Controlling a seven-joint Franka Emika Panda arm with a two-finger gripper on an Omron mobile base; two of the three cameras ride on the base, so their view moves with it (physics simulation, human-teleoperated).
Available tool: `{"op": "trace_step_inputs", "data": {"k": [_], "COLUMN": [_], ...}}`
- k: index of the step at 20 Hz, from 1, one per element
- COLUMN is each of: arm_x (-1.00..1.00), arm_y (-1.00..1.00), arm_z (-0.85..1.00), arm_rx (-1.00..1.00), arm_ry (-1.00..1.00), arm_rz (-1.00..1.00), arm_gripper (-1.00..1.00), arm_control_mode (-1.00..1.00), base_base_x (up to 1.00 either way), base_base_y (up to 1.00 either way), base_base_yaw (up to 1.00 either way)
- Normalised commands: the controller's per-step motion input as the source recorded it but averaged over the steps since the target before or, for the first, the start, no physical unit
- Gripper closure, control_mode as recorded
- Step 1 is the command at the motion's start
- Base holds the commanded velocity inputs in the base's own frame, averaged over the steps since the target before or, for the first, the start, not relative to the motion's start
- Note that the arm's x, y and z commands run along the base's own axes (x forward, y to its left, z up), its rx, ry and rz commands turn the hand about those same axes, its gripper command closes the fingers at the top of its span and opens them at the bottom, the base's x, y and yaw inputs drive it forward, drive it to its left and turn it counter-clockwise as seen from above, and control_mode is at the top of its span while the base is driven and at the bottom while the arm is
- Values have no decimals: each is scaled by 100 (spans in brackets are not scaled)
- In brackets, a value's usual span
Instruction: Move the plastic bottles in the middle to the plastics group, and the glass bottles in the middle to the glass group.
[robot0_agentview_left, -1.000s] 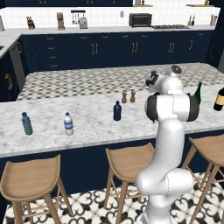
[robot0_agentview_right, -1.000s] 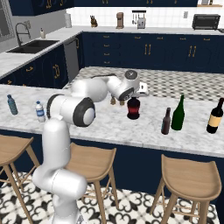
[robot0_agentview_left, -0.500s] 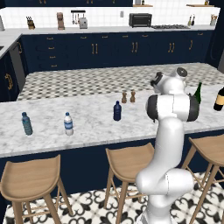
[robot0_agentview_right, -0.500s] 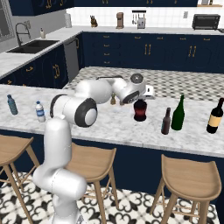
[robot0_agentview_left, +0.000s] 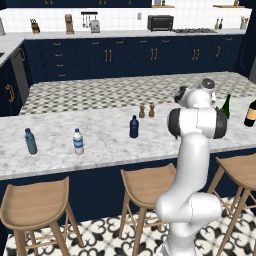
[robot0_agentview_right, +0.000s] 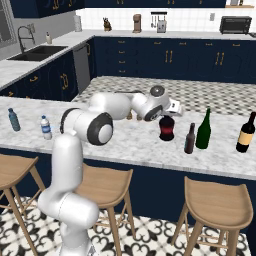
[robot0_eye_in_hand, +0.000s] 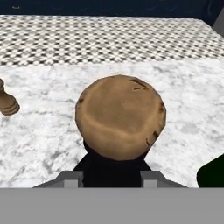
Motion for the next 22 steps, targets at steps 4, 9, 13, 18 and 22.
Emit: {"op": "trace_step_inputs", "data": {"k": [4, 9, 13, 18, 22], "arm_x": [-24, -18, -21, -15, -2], "arm_y": [-17, 0, -9, -17, -7], "arm_z": [16, 3, 0, 4, 1], "arm_rx": [0, 0, 0, 0, 1], "arm_ry": [1, 0, 0, 2, 0], "arm_rz": [-8, 0, -5, -5, -4], "arm_gripper": [100, 100, 100, 100, 100], "arm_control_mode": [-100, -100, -100, -100, -100], "base_base_x": [0, 0, 0, 0, 0], "base_base_y": [0, 0, 0, 0, 0], "base_base_yaw": [0, 0, 0, 0, 0]}}
